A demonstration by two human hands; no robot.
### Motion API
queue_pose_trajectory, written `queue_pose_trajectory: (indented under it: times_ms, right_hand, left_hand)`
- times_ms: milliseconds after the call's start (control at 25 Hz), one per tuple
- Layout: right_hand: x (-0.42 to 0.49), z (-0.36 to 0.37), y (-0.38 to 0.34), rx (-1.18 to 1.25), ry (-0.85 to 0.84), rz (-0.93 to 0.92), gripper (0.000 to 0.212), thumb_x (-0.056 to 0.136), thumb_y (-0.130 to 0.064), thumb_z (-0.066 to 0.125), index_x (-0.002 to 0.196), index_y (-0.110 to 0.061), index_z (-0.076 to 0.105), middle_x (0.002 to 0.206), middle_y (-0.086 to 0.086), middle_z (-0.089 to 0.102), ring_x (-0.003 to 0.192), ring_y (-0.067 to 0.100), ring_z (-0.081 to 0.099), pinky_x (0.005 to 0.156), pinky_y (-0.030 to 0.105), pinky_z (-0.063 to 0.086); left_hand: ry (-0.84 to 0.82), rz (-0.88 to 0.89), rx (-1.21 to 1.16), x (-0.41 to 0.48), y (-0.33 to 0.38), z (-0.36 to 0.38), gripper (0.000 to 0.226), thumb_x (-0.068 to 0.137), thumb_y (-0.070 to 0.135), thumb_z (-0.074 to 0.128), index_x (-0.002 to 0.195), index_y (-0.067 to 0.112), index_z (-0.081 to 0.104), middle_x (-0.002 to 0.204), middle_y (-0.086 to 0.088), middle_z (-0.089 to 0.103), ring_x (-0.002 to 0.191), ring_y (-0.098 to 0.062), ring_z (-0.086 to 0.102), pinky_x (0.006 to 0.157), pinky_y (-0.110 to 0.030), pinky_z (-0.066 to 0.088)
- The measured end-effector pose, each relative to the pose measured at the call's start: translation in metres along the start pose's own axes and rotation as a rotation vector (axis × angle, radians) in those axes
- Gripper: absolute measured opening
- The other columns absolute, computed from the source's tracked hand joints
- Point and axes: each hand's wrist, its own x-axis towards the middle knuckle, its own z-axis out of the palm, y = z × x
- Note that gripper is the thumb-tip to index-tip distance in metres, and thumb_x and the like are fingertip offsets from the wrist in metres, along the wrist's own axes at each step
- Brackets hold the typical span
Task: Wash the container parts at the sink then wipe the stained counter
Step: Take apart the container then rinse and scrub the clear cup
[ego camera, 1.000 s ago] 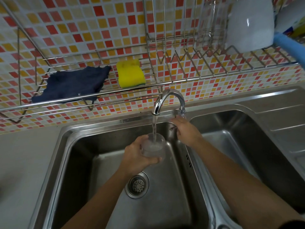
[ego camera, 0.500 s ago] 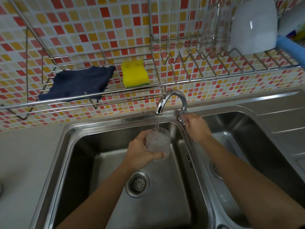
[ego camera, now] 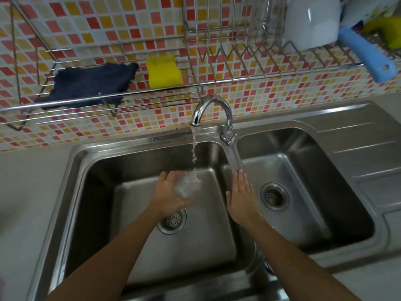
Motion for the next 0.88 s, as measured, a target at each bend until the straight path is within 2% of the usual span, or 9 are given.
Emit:
queue_pose_trajectory:
  times_ms: [120,200,280,360,520,680,720,800,880]
  right_hand:
    - [-0.002,0.002,0.004,-0.074,-0.022,-0.024,0.062,0.100,-0.030,0.021,0.144,-0.003,-0.013,0.154,0.016,-0.017,0.142,0.026,-0.015,0.110,0.034,-0.010]
    - [-0.001,0.004,0.005,-0.097,-0.010,-0.023,0.061,0.100,-0.029,0.020,0.144,-0.004,-0.013,0.155,0.015,-0.016,0.143,0.025,-0.015,0.110,0.034,-0.011]
    - [-0.001,0.007,0.004,-0.115,0.000,-0.021,0.059,0.100,-0.027,0.019,0.144,-0.004,-0.012,0.155,0.015,-0.015,0.143,0.025,-0.015,0.110,0.034,-0.012]
    - [-0.001,0.009,0.004,-0.118,0.009,-0.014,0.058,0.100,-0.025,0.019,0.144,-0.004,-0.012,0.155,0.015,-0.014,0.143,0.026,-0.014,0.110,0.034,-0.011]
    - [0.001,0.011,0.005,-0.108,0.015,-0.018,0.058,0.100,-0.023,0.021,0.145,-0.003,-0.010,0.155,0.016,-0.013,0.143,0.026,-0.014,0.110,0.034,-0.011]
    - [0.001,0.007,0.003,-0.122,-0.005,-0.009,0.059,0.100,-0.024,0.022,0.145,-0.001,-0.009,0.155,0.017,-0.013,0.143,0.027,-0.013,0.111,0.035,-0.009]
    - [0.000,0.005,0.001,-0.128,-0.021,-0.004,0.060,0.100,-0.026,0.021,0.144,0.000,-0.009,0.155,0.018,-0.013,0.143,0.028,-0.012,0.111,0.035,-0.009]
    - [-0.001,-0.002,-0.010,-0.139,-0.057,-0.009,0.060,0.100,-0.029,0.018,0.144,0.001,-0.010,0.154,0.019,-0.013,0.143,0.028,-0.013,0.111,0.035,-0.009]
    - [-0.004,-0.007,-0.033,-0.114,-0.045,-0.053,0.060,0.100,-0.033,0.017,0.144,-0.001,-0.009,0.155,0.017,-0.013,0.143,0.027,-0.012,0.112,0.034,-0.007]
  left_hand:
    - [-0.027,0.080,0.361,-0.003,-0.009,-0.002,0.087,0.058,0.032,0.081,0.134,0.024,0.041,0.120,-0.005,0.038,0.111,-0.023,0.041,0.094,-0.039,0.044]
    - [-0.030,0.147,0.607,-0.006,-0.010,-0.004,0.083,0.068,0.031,0.074,0.140,0.027,0.032,0.128,-0.005,0.035,0.118,-0.024,0.035,0.097,-0.041,0.037]
    - [-0.018,0.202,0.732,-0.009,-0.008,-0.009,0.080,0.073,0.024,0.067,0.142,0.027,0.028,0.131,-0.005,0.033,0.120,-0.024,0.034,0.098,-0.041,0.033]
    - [0.015,0.284,0.814,-0.009,-0.006,-0.016,0.081,0.068,0.020,0.070,0.140,0.024,0.033,0.128,-0.006,0.039,0.116,-0.025,0.038,0.095,-0.044,0.035]
    - [0.230,0.612,0.985,-0.005,-0.007,-0.027,0.085,0.038,0.012,0.082,0.121,0.014,0.059,0.103,-0.010,0.057,0.095,-0.028,0.047,0.075,-0.048,0.049]
    - [0.266,0.826,1.069,-0.010,-0.001,-0.042,0.071,0.054,0.013,0.074,0.123,0.012,0.057,0.107,-0.010,0.061,0.103,-0.028,0.057,0.080,-0.047,0.048]
    - [0.263,0.800,1.074,-0.013,0.001,-0.047,0.072,0.056,0.013,0.073,0.125,0.013,0.055,0.110,-0.009,0.059,0.106,-0.027,0.055,0.082,-0.047,0.047]
    - [0.228,0.620,0.957,-0.020,-0.005,-0.056,0.077,0.061,0.017,0.073,0.133,0.017,0.044,0.119,-0.008,0.050,0.112,-0.026,0.046,0.088,-0.046,0.042]
    - [0.186,0.274,0.469,-0.030,-0.018,-0.066,0.080,0.065,0.028,0.076,0.134,0.021,0.036,0.124,-0.004,0.038,0.112,-0.020,0.040,0.093,-0.037,0.040]
